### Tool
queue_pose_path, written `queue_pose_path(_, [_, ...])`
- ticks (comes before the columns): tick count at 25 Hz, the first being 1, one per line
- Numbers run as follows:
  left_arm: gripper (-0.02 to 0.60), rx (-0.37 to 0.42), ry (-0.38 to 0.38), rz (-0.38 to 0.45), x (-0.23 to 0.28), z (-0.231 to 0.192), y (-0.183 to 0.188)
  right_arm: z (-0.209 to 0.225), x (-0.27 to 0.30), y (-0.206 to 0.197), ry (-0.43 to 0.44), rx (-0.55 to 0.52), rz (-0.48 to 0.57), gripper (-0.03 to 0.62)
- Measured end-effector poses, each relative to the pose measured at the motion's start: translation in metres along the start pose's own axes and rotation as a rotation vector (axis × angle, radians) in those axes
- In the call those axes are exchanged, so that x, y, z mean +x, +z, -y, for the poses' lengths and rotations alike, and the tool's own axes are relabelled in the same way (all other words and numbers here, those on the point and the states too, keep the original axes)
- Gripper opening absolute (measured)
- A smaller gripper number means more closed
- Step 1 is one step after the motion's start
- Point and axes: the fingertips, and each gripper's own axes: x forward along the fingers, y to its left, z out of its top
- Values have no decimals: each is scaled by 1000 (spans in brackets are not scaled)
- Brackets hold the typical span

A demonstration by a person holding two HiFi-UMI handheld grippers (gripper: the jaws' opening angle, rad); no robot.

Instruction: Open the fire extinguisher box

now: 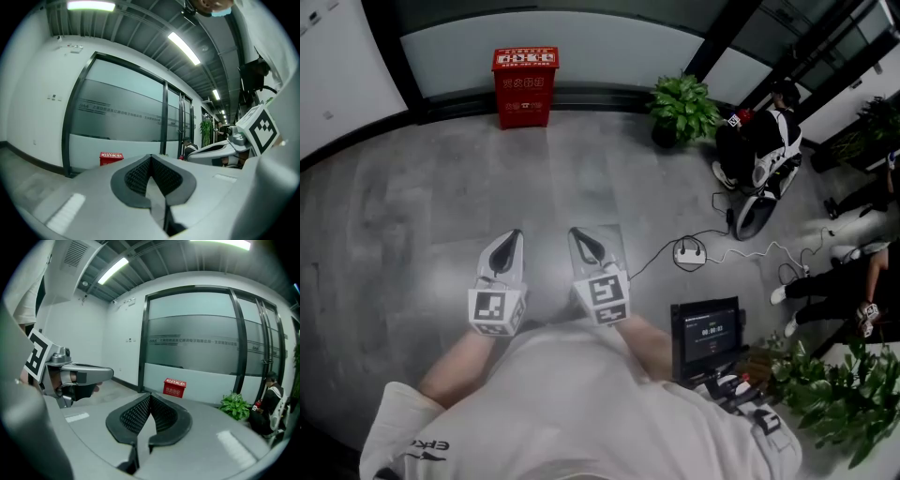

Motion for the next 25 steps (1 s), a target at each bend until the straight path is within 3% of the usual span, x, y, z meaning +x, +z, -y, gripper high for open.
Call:
queue_pose_path(8, [3,11,54,-14,74,-27,1,50,63,14,32,17,17,14])
queue_pose_path(25, [2,18,160,-56,267,-48,19,209,193,45,87,31,9,14])
